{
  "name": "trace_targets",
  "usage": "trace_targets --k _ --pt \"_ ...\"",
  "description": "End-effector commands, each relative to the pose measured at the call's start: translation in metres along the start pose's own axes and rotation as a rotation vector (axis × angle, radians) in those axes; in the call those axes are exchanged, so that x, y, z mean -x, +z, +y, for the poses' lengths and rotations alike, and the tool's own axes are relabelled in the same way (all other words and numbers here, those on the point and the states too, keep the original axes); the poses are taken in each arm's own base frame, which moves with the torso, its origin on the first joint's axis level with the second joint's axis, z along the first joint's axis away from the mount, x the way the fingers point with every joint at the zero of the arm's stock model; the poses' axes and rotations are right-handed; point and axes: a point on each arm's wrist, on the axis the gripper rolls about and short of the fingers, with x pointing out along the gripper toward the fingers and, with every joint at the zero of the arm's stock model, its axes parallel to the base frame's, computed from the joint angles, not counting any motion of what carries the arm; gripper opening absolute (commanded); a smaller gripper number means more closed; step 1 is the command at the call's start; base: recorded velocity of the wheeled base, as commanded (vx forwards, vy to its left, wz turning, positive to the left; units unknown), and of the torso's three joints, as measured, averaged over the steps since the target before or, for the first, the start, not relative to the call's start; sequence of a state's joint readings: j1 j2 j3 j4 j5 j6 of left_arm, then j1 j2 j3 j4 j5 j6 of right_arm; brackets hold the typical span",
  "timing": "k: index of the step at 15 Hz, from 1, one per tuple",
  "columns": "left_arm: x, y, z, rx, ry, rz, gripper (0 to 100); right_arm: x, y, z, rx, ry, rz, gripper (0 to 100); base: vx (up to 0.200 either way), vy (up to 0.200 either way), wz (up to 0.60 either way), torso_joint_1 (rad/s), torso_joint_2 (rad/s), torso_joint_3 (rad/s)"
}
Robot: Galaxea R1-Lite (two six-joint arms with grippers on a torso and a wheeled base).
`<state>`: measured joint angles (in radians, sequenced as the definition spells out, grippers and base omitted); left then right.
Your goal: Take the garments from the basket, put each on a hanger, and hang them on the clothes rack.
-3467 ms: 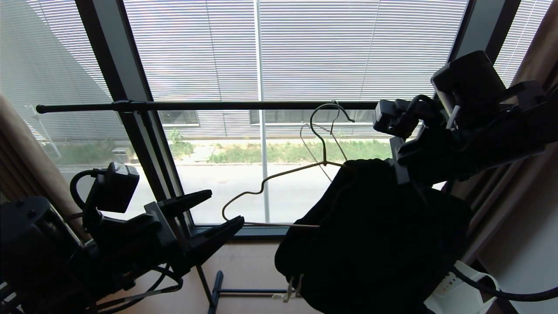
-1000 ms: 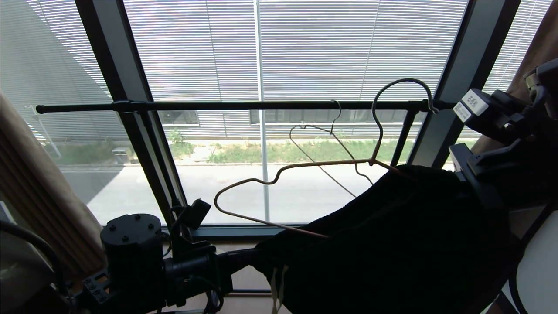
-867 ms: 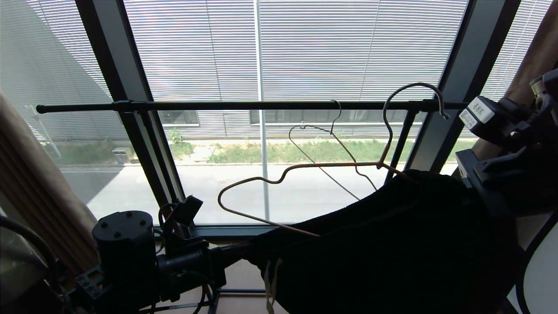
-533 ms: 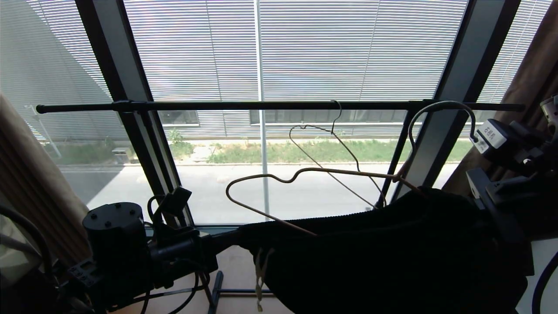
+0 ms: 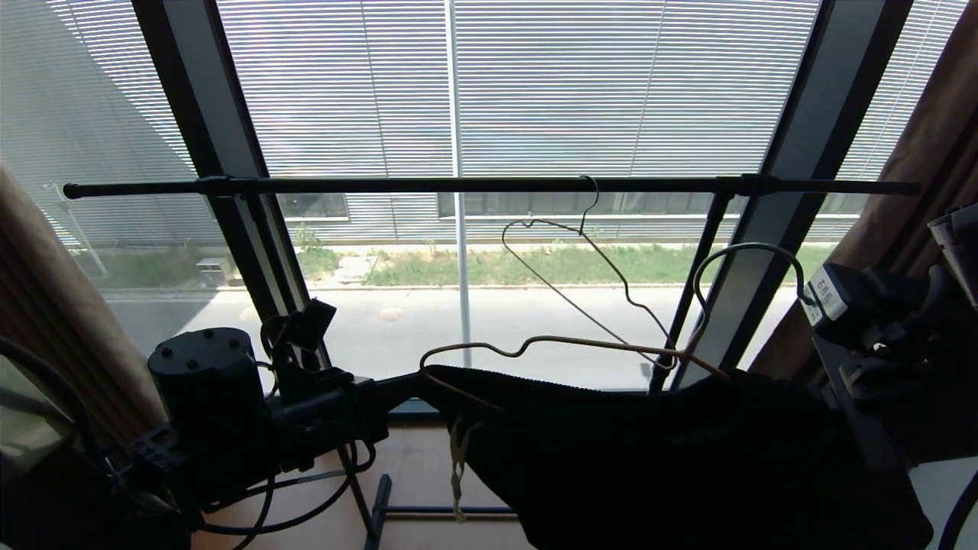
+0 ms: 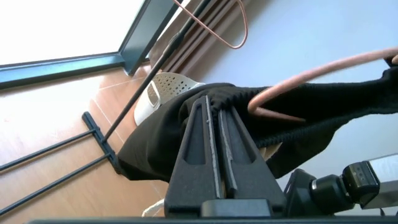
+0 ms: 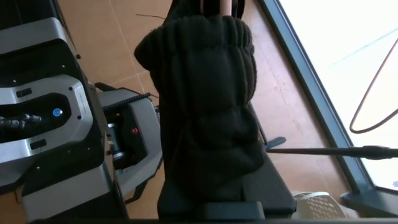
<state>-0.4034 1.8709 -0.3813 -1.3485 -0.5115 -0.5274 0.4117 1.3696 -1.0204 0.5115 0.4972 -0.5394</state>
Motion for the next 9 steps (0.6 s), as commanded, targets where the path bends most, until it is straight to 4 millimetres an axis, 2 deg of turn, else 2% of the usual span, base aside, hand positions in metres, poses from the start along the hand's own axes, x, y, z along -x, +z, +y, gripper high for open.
trace_targets --k 1,4,9 --pt "0.0 0.006 0.002 -0.009 0.006 -0.021 0 -0.004 -0.003 0.001 -0.007 0.008 0.019 0 0.0 0.0 0.0 0.0 0.0 0.0" --pt "0.0 0.011 0.006 -0.019 0.015 -0.036 0 -0.008 -0.011 0.001 -0.022 0.002 0.056 0 0.0 0.0 0.0 0.0 0.0 0.0" --pt "-0.001 0.016 0.004 -0.041 0.008 -0.055 0 -0.027 -0.021 -0.004 -0.027 -0.01 0.09 0 0.0 0.0 0.0 0.0 0.0 0.0"
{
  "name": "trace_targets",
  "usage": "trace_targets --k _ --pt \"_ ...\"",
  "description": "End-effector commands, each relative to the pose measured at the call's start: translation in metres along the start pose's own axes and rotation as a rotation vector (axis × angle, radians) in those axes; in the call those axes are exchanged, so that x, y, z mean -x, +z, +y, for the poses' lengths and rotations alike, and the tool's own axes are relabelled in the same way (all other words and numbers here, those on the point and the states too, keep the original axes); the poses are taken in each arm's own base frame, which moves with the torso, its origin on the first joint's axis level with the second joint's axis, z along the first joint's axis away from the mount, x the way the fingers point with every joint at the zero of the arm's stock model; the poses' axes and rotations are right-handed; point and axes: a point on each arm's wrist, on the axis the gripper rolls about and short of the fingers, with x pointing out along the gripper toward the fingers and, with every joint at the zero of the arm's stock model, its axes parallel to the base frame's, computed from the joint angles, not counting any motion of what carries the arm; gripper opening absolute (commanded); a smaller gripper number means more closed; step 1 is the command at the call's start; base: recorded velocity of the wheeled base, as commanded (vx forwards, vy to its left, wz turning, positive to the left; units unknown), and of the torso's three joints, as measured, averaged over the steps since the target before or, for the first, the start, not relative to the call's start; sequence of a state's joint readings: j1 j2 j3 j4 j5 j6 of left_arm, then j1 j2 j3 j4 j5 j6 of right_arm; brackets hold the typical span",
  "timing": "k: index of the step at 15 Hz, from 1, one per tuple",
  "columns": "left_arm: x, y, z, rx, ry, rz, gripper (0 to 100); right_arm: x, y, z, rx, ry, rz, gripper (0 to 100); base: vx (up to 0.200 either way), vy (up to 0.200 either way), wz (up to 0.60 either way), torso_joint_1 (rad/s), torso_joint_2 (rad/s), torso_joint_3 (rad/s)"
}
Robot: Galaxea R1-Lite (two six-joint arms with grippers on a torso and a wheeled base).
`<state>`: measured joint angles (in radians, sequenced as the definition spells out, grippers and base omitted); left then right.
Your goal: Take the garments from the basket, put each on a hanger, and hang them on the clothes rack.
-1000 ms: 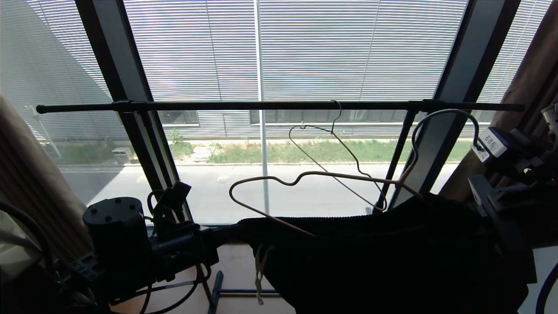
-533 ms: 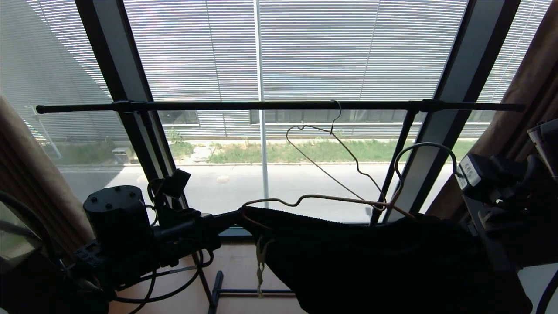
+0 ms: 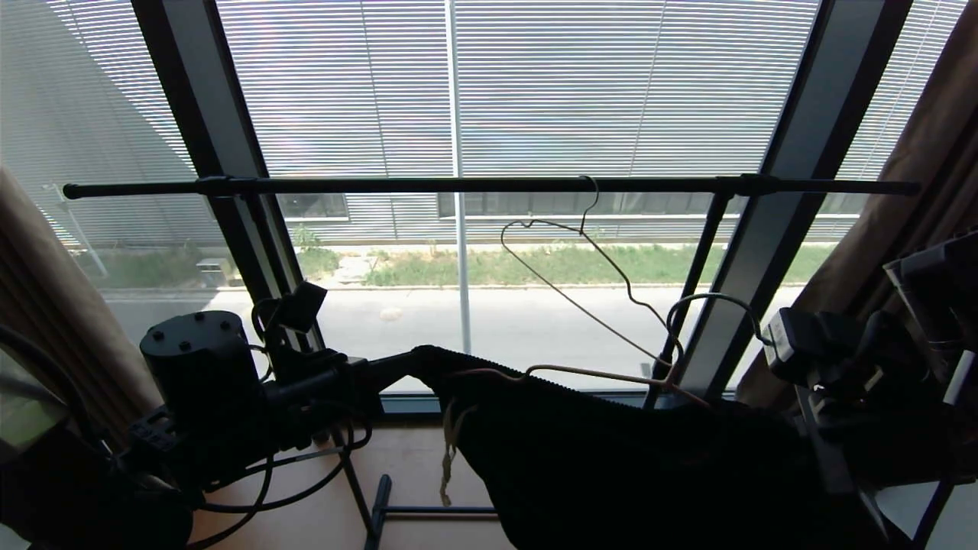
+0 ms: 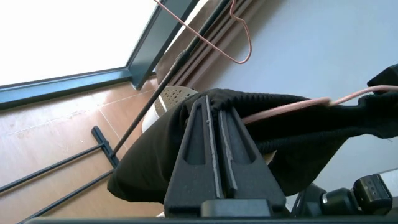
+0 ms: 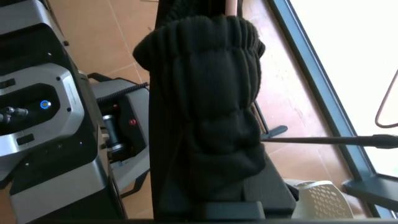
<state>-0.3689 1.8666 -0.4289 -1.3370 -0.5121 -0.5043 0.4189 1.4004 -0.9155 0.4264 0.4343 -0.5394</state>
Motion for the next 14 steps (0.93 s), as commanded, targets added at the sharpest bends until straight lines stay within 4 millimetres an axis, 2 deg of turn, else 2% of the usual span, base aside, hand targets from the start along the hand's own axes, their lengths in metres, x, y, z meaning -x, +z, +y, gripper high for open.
trace_targets --k 1,6,9,11,14 --pt "0.0 0.002 -0.001 -0.008 -0.002 -0.009 0 -0.009 -0.004 -0.001 -0.01 0.014 0.036 0 0.0 0.0 0.0 0.0 0.0 0.0" --pt "-0.003 0.013 -0.002 -0.033 -0.003 -0.024 0 -0.021 -0.009 -0.006 -0.031 -0.02 0.114 0 0.0 0.0 0.0 0.0 0.0 0.0" --pt "-0.004 0.035 -0.016 -0.06 -0.007 -0.017 0 -0.032 -0.011 -0.011 -0.031 -0.044 0.13 0 0.0 0.0 0.0 0.0 0.0 0.0" --pt "-0.006 0.042 -0.024 -0.09 0.005 0.033 0 -0.048 -0.018 -0.018 -0.005 -0.138 0.093 0 0.0 0.0 0.0 0.0 0.0 0.0" --pt "-0.008 0.045 -0.04 -0.157 -0.007 0.123 0 -0.056 -0.027 -0.022 -0.002 -0.178 0.068 0 0.0 0.0 0.0 0.0 0.0 0.0"
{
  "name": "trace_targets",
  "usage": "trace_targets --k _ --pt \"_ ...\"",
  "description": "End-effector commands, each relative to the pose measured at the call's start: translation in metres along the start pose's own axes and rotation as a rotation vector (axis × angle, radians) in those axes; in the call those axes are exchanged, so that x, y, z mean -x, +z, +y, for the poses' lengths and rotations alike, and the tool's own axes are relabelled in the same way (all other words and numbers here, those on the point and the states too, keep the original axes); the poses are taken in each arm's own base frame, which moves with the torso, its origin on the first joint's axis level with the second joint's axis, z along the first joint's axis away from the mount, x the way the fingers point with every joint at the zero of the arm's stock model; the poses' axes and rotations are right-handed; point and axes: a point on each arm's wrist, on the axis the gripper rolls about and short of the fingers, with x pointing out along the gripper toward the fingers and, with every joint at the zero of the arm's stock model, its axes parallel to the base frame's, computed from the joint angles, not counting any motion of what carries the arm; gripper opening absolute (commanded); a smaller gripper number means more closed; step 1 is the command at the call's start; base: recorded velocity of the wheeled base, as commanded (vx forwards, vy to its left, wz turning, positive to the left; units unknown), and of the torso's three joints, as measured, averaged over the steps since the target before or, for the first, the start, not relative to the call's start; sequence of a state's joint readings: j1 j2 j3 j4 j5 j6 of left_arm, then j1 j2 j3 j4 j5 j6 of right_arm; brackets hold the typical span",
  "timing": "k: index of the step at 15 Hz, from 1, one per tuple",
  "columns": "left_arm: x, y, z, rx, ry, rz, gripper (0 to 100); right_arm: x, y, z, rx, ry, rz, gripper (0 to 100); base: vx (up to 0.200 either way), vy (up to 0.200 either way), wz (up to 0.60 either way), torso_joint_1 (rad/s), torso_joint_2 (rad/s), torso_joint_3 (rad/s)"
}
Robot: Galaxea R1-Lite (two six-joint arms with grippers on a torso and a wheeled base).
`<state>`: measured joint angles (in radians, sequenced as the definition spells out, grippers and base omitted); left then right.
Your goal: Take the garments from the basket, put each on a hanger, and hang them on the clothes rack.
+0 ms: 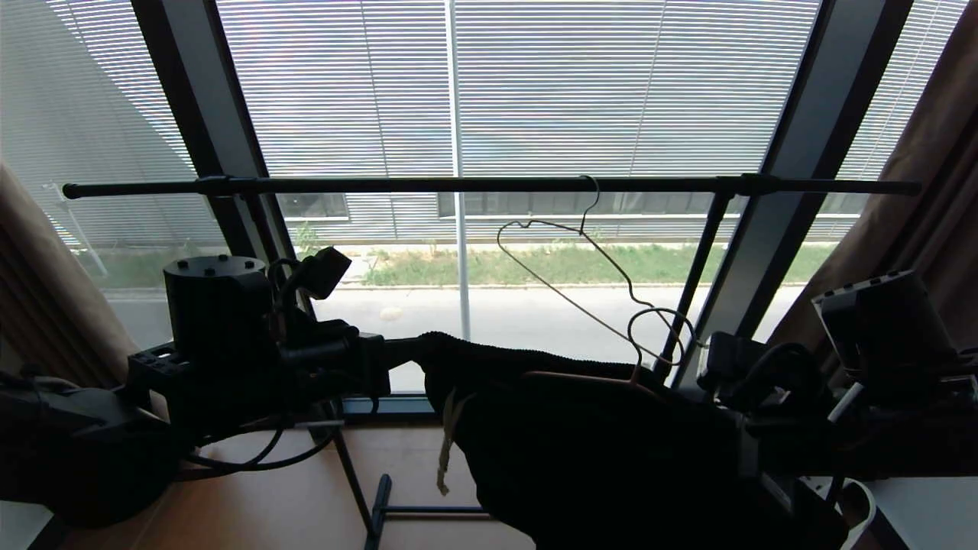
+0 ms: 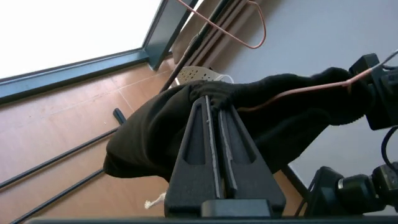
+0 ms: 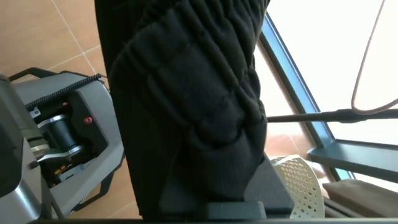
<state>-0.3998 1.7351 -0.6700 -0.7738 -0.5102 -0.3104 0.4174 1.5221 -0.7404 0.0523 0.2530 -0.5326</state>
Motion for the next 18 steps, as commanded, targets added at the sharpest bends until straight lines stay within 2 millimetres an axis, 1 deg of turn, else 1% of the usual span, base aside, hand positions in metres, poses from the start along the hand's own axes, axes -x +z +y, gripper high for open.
trace_targets --k 1,2,3,4,6,7,8,10,12,13,15,18 --pt "0.004 0.018 -0.023 -0.071 -0.053 -0.023 0 -0.01 -0.011 0.001 -0.016 0.009 0.033 0 0.0 0.0 0.0 0.0 0.0 0.0" --pt "0.004 0.018 -0.023 -0.071 -0.053 -0.023 0 -0.01 -0.011 0.001 -0.016 0.009 0.033 0 0.0 0.0 0.0 0.0 0.0 0.0" --pt "0.001 0.026 -0.039 -0.089 -0.079 0.024 0 -0.013 -0.017 0.001 -0.018 -0.01 0.023 0 0.0 0.0 0.0 0.0 0.0 0.0" --pt "-0.001 0.028 -0.045 -0.095 -0.085 0.053 0 -0.014 -0.021 0.001 -0.019 -0.033 0.025 0 0.0 0.0 0.0 0.0 0.0 0.0" --pt "-0.005 0.032 -0.05 -0.109 -0.068 0.083 0 -0.015 -0.022 0.0 -0.014 -0.086 0.025 0 0.0 0.0 0.0 0.0 0.0 0.0" --pt "-0.009 0.038 -0.058 -0.124 -0.04 0.089 0 -0.015 -0.024 0.0 -0.013 -0.111 0.037 0 0.0 0.0 0.0 0.0 0.0 0.0" --pt "-0.012 0.041 -0.06 -0.126 -0.031 0.09 0 -0.016 -0.026 0.001 -0.014 -0.115 0.05 0 0.0 0.0 0.0 0.0 0.0 0.0" --pt "-0.016 0.052 -0.064 -0.131 -0.01 0.079 0 -0.016 -0.027 0.002 -0.011 -0.129 0.065 0 0.0 0.0 0.0 0.0 0.0 0.0" --pt "-0.017 0.061 -0.065 -0.125 0.018 0.085 0 -0.016 -0.028 0.002 -0.012 -0.137 0.073 0 0.0 0.0 0.0 0.0 0.0 0.0" --pt "-0.02 0.062 -0.062 -0.121 0.034 0.09 0 -0.015 -0.028 0.003 -0.01 -0.137 0.071 0 0.0 0.0 0.0 0.0 0.0 0.0" --pt "-0.029 0.058 -0.052 -0.112 0.097 0.101 0 -0.012 -0.029 0.005 -0.004 -0.141 0.062 0 0.0 0.0 0.0 0.0 0.0 0.0" --pt "-0.04 0.053 -0.048 -0.126 0.11 0.124 0 -0.005 -0.023 0.011 0.023 -0.14 0.027 0 0.0 0.0 0.0 0.0 0.0 0.0"
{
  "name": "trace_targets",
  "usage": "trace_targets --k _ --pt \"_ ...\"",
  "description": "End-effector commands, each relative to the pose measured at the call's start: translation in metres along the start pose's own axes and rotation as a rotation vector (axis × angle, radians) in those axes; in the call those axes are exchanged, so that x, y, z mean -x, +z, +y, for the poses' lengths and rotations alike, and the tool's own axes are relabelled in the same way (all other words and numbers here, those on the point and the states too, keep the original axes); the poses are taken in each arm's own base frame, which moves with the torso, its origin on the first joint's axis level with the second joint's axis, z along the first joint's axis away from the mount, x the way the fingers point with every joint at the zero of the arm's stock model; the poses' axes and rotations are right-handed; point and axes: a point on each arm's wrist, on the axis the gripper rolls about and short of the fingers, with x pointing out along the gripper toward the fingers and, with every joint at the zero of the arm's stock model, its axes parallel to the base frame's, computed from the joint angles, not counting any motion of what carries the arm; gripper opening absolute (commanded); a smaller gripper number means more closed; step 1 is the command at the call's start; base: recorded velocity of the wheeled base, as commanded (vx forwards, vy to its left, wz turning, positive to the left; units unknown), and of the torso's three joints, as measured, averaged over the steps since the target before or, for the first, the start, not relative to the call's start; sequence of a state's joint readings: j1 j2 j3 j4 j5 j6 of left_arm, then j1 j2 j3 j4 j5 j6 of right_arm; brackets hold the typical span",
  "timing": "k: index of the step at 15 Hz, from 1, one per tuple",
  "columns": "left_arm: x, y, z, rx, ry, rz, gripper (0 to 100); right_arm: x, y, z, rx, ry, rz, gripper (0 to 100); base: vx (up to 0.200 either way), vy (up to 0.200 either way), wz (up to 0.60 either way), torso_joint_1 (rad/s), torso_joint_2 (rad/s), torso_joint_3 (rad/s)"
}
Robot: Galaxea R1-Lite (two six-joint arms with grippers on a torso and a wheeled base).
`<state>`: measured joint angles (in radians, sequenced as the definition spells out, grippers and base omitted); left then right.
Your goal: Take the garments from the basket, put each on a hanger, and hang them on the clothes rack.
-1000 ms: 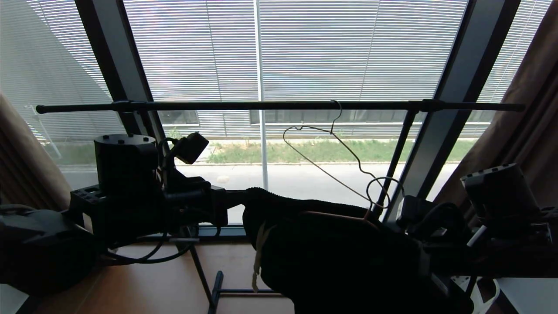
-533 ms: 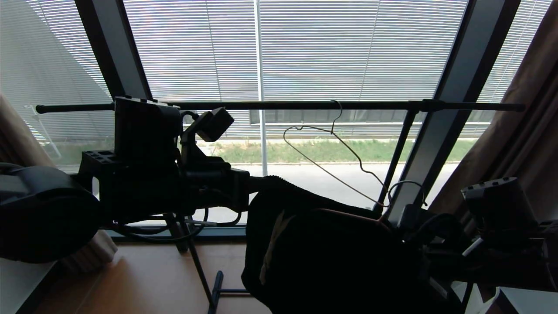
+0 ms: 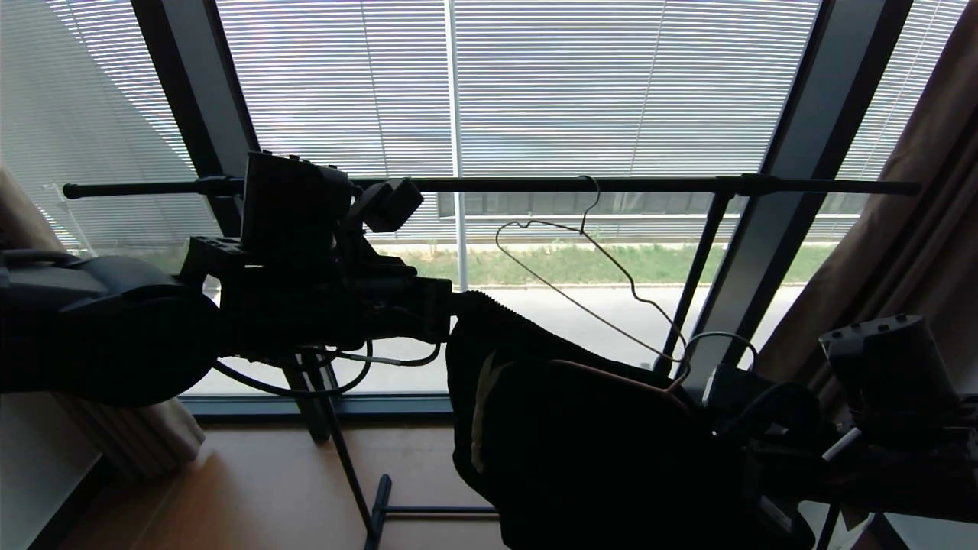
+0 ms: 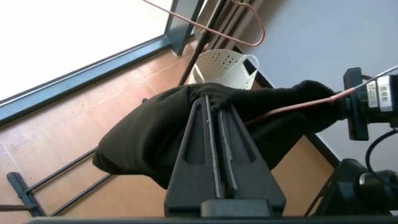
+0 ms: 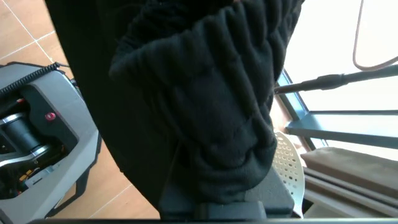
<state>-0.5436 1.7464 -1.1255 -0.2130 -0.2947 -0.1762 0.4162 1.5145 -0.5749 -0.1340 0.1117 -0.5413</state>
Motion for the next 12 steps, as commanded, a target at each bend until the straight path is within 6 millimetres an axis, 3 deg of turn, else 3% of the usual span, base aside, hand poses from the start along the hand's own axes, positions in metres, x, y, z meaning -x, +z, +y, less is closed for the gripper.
trace_targets --k 1,4,8,12 --pt "-0.02 -0.007 0.0 -0.015 0.014 0.036 0 0.007 0.006 0.007 0.032 0.005 -0.037 0 0.0 0.0 0.0 0.0 0.0 0.0" --pt "-0.034 -0.005 -0.011 -0.03 0.034 0.069 0 0.004 0.008 0.019 0.074 -0.001 -0.007 0 0.0 0.0 0.0 0.0 0.0 0.0" --pt "-0.03 0.011 -0.026 -0.04 0.01 0.085 0 -0.012 0.005 0.022 0.08 0.012 0.06 0 0.0 0.0 0.0 0.0 0.0 0.0" --pt "-0.023 0.016 -0.024 -0.037 0.02 0.076 0 -0.032 0.0 0.023 0.076 0.007 0.107 0 0.0 0.0 0.0 0.0 0.0 0.0"
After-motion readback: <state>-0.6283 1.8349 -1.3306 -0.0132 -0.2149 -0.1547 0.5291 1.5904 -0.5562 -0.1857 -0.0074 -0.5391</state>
